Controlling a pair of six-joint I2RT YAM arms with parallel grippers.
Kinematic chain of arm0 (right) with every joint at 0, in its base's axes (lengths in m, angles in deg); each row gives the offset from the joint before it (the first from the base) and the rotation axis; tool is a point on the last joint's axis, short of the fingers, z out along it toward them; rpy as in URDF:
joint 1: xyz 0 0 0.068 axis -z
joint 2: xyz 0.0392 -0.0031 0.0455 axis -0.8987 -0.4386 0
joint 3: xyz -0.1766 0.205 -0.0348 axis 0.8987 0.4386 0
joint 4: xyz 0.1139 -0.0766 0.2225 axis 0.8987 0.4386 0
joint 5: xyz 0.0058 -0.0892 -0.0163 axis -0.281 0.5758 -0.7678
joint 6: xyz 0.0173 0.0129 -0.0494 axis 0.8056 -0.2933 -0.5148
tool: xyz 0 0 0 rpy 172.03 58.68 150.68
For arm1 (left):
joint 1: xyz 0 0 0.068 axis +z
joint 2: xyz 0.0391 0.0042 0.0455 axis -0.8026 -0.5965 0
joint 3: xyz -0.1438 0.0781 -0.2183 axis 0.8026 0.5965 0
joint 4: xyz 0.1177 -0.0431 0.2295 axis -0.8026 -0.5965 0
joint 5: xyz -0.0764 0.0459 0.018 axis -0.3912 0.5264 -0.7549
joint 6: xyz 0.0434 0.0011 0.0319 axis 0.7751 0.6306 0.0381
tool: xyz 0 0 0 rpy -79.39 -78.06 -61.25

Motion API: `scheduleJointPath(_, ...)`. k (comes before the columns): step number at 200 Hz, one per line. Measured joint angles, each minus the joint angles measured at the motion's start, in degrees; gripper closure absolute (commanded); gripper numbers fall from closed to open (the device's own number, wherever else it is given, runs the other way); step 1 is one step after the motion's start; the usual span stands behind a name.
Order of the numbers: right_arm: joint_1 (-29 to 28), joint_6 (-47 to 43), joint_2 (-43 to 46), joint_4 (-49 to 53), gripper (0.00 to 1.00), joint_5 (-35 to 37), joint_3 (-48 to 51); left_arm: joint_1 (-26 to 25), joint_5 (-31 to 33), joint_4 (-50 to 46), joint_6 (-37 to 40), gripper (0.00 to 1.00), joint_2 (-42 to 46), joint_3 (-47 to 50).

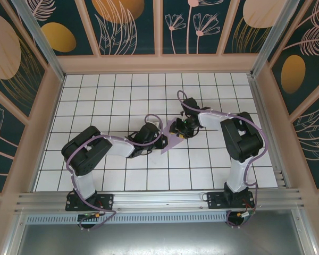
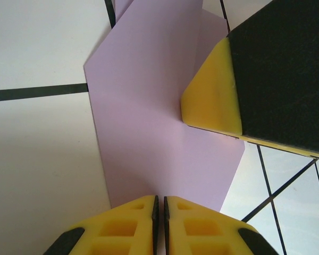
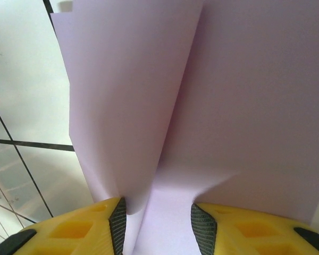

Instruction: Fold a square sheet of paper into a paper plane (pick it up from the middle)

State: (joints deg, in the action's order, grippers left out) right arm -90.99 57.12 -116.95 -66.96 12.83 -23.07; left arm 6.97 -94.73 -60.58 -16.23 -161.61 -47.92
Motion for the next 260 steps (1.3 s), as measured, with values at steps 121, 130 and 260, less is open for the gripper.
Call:
scheduleJointPath(121, -0.5, 3.0, -0.1, 0.0, 0.51, 1.3, -0.3, 0.0, -0.3, 0.0, 0.4, 0.84, 0.0, 0.0)
scheduleJointPath(130, -0.5, 3.7, -0.1, 0.2, 0.55, 1.7, -0.3, 0.0, -0.3, 0.0, 0.4, 0.85, 0.0, 0.0)
scheduleJointPath(260, -0.8, 5.3, -0.4, 1.0, 0.60, 3.3, -0.5, 0.0, -0.2, -0.1, 0.8, 0.87, 0.0, 0.0)
